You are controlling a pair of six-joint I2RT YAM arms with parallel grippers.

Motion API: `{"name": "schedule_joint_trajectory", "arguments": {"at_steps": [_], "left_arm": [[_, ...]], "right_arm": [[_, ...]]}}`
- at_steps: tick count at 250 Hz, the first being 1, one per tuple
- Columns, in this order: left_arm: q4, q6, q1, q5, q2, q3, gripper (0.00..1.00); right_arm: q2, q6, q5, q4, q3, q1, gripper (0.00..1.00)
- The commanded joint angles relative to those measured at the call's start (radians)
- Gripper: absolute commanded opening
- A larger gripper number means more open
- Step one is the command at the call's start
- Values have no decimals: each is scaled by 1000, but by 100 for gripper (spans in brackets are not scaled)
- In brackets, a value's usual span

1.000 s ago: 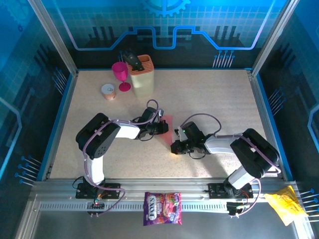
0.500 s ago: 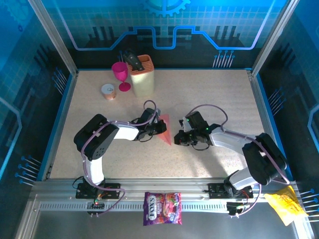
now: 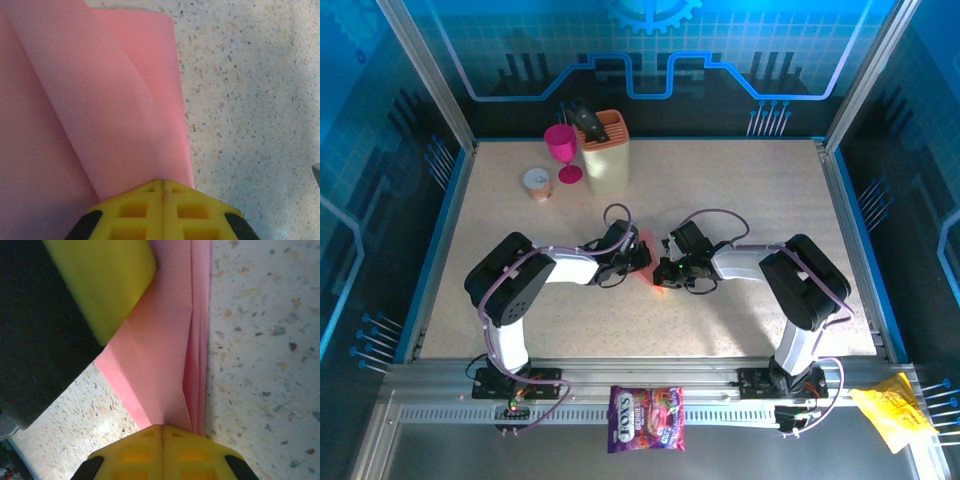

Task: Fold a paper plane with a square sheet of paper (pick it up from the middle)
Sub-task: Fourth fold the wing at the center of the table.

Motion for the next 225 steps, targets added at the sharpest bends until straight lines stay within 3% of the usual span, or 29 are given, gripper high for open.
{"name": "schedule_joint_trajectory", "arguments": {"at_steps": [1,63,90,112,169,225], "left_arm": [[-126,-13,-4,-36,-1,-41,0],[-58,9,-2,0,-73,-46,0],[-37,7,-3,36,-112,-51,10],[-28,-9,-4,71,-134,-54,12],[44,-85,-19,131,-146,-93,1],[97,-118,-30,148,-105,-105,0]], "right_arm": [[38,34,38,36,-35,-27,0],[58,29,6,55,-102,-44,0],[73,23,2,56,-113,-45,0],[87,22,-7,62,-115,-46,0],[113,26,-18,77,-120,-47,0],[118,26,-21,73,-125,-50,0]]}}
